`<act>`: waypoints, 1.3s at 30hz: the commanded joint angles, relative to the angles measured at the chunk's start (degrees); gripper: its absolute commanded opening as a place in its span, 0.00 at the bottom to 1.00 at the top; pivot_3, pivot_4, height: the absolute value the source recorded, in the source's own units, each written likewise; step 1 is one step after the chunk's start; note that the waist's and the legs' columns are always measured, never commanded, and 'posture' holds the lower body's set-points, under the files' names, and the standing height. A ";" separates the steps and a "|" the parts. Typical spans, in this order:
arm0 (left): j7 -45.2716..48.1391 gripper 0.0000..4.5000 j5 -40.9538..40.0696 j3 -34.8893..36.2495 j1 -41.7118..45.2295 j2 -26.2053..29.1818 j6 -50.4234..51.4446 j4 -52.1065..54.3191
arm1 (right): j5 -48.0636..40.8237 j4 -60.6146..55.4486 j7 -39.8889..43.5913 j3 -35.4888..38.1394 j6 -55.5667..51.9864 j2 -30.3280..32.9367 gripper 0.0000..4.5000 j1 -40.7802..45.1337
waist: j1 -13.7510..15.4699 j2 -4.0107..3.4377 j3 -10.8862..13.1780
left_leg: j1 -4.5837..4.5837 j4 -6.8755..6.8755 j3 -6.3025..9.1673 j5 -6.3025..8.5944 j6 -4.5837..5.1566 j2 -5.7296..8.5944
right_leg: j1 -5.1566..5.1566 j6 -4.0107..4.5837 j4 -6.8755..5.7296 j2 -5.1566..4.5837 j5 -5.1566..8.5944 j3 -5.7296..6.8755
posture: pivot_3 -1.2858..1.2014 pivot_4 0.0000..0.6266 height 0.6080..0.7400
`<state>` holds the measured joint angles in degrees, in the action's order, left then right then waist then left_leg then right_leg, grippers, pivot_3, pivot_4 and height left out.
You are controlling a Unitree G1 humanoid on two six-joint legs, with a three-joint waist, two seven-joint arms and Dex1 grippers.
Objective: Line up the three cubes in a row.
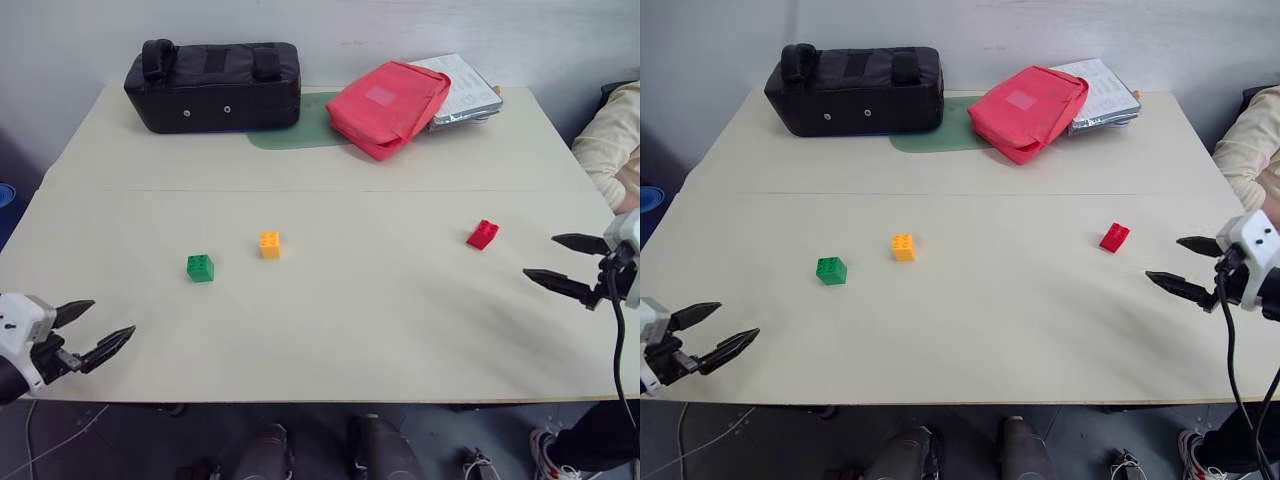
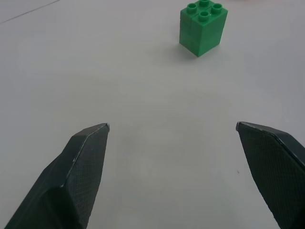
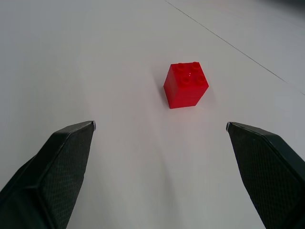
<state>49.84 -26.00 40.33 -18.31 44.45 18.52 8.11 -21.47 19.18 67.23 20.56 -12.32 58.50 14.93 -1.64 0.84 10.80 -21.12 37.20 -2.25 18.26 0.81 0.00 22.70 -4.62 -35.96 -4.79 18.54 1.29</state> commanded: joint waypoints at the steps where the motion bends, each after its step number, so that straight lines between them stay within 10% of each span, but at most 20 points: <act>1: -0.35 1.00 -1.16 2.17 1.28 0.49 -1.01 -0.02 | -0.65 -1.19 -1.07 1.82 0.85 0.21 1.00 0.55 | -0.04 0.00 0.00 | 0.00 0.01 0.00 0.00 0.00 0.00 | 0.00 0.00 -0.01 0.00 0.00 0.00 | 0.52 0.24 1.00; 24: 0.83 1.00 -0.41 -5.37 6.43 3.91 0.73 0.85 | 1.82 0.28 -1.90 -0.32 3.70 0.69 1.00 0.18 | -0.02 0.00 0.00 | 0.01 0.04 -0.01 -0.02 -0.02 0.01 | -0.01 -0.02 -0.04 0.01 -0.01 0.00 | 0.52 0.24 1.00; 39: 14.28 1.00 -12.82 -27.43 34.82 11.44 15.24 11.67 | 20.79 38.00 1.67 -22.14 13.64 -5.13 1.00 39.20 | -0.29 -0.14 0.09 | -0.20 0.11 -0.12 -0.22 -0.38 -0.01 | 0.13 0.00 -0.06 0.17 -0.03 -0.02 | 0.52 0.24 1.00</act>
<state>63.87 -35.97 13.69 14.09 56.06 32.20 17.01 -2.24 54.56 70.04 -1.21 0.17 53.37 51.89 -1.93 0.69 10.88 -21.35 37.37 -2.40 18.04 0.43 -0.01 22.83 -4.63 -36.02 -4.60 18.50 1.27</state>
